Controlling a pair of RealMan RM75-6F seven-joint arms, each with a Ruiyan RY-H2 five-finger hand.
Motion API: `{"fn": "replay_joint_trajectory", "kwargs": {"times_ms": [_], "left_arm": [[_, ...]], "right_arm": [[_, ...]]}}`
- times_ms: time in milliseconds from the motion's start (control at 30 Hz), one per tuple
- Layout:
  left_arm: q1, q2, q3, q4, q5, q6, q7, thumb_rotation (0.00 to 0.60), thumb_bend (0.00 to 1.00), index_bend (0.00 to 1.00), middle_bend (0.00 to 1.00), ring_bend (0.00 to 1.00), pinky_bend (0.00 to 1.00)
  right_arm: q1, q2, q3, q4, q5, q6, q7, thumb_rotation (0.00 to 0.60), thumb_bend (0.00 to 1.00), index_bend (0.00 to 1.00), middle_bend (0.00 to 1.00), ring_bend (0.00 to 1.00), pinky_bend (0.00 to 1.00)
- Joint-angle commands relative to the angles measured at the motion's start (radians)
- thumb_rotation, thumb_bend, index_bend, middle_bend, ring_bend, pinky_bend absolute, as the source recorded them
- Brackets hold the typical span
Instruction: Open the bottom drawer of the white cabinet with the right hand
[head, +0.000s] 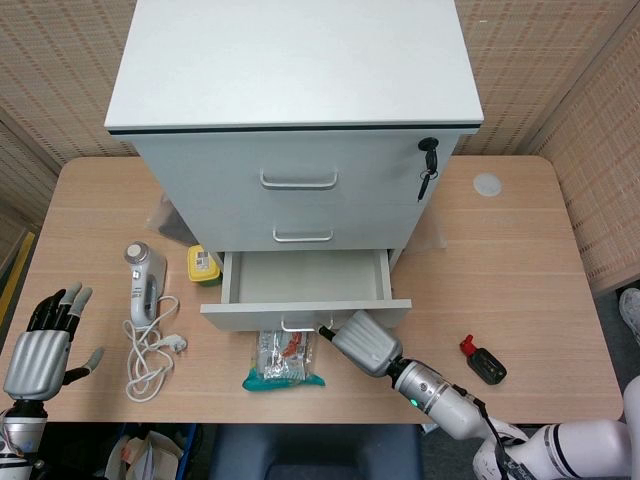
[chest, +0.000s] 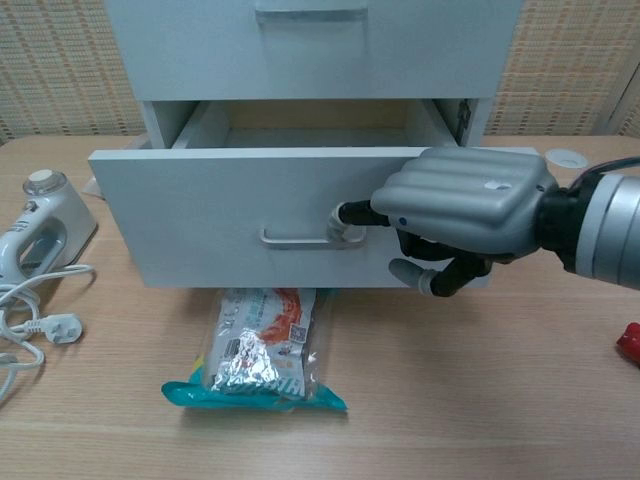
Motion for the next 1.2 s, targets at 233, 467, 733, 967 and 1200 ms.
{"fn": "replay_joint_trajectory", "kwargs": {"times_ms": [233,467,733,967,1200], "left_arm": [[-0.008,-0.002,-0.001,0.003,0.008,-0.007,-0.005,0.6,0.25,0.0,0.0,0.0,0.09],[-0.008,-0.002,0.001,0.005,0.013,-0.004,-0.007,0.6,0.25,0.0,0.0,0.0,0.09],[-0.01,-0.002,0.002,0.006,0.018,-0.004,-0.009,0.6,0.25,0.0,0.0,0.0,0.09],[-0.009,-0.003,0.005,0.006,0.023,-0.002,-0.011,0.6,0.25,0.0,0.0,0.0,0.09],[-0.008,-0.007,0.007,0.006,0.025,-0.001,-0.009,0.6,0.25,0.0,0.0,0.0,0.09]], "right_arm": [[-0.04,-0.005,-0.028,-0.029,-0.036,0.04,-0.024,0.6,0.51,0.17,0.95,1.0,0.99],[-0.061,-0.012,-0.035,-0.033,-0.044,0.052,-0.044,0.6,0.51,0.17,0.95,1.0,0.99],[-0.086,-0.01,-0.05,-0.055,-0.067,0.066,-0.06,0.6,0.51,0.17,0.95,1.0,0.99],[-0.108,-0.006,-0.068,-0.074,-0.093,0.07,-0.07,0.6,0.51,0.17,0.95,1.0,0.99],[-0.143,0.009,-0.082,-0.093,-0.153,0.101,-0.052,0.6,0.51,0.17,0.95,1.0,0.99]]}}
